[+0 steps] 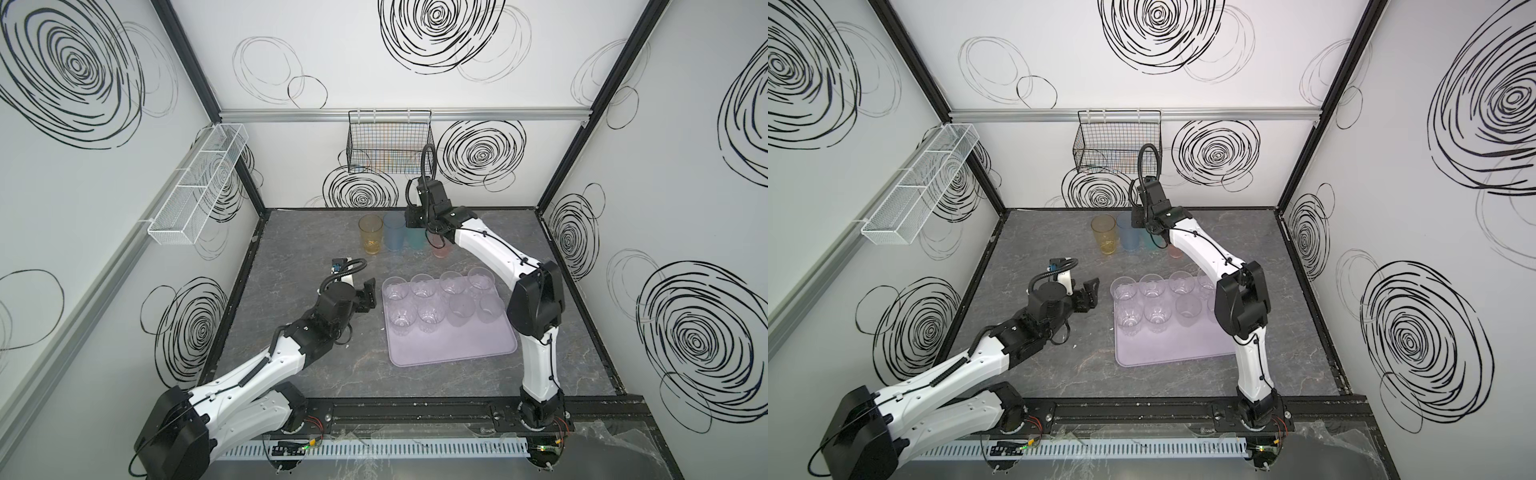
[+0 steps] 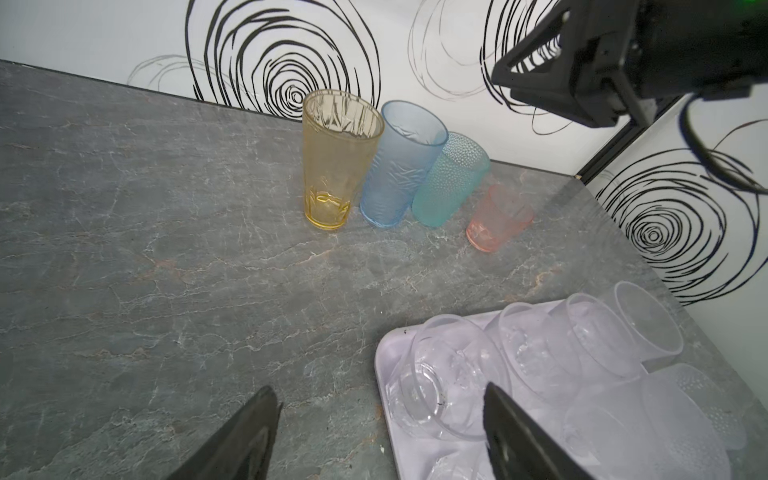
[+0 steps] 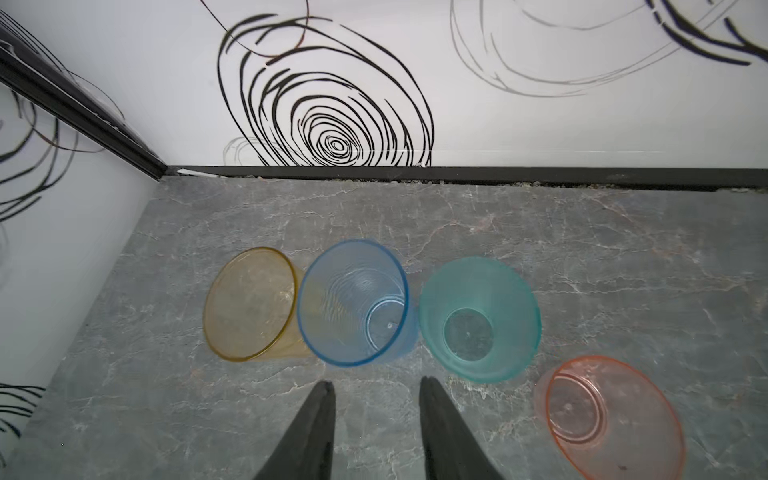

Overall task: Place the glasses into the tray
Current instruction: 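Lower the right gripper into the blue cup's rim and close it, then lift the blue textured cup off the table with the right gripper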

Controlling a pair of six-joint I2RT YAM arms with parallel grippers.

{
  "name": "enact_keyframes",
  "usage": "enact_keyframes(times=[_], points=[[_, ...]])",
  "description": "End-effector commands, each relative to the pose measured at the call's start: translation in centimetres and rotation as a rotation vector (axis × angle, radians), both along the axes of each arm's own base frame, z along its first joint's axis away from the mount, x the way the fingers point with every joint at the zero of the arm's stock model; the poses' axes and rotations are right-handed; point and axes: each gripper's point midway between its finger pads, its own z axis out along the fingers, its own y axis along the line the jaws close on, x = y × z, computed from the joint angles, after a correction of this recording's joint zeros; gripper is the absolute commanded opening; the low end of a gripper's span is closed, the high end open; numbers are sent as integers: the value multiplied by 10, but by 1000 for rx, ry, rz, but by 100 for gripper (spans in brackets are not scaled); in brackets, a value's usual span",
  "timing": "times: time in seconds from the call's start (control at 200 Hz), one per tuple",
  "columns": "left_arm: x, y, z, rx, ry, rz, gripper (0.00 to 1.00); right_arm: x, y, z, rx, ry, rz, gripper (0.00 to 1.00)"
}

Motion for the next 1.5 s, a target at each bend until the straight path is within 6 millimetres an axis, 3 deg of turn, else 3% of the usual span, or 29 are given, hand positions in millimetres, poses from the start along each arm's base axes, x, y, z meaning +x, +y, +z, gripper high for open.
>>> enact_keyframes(times=[0.0, 0.36, 0.585, 0.755, 0.851, 0.951, 1.161, 1.381, 1.491], points=[[6, -2, 5, -18, -37, 9, 81, 15, 0, 9, 0, -29, -8, 43], [12, 0, -11, -10, -13, 5, 81, 48, 8, -45, -60, 23, 6, 45], [13, 0, -23, -4, 12, -2, 81, 65, 14, -64, -81, 8, 9, 40], [13, -1, -29, -7, 22, -7, 82, 68, 16, -81, -86, 32, 12, 35], [13, 1, -29, -8, 20, -3, 82, 65, 15, -89, -97, 53, 12, 24], [13, 4, -29, -8, 18, 0, 82, 61, 13, -74, -99, 43, 8, 15], [13, 3, -26, -25, 19, -3, 82, 46, 18, -11, -82, -47, 15, 4], [9, 7, -18, -36, 6, 11, 82, 27, 14, 16, -100, -59, 10, 1], [6, 12, -11, -37, -6, 23, 81, 10, 12, 39, -88, -76, 13, 0]])
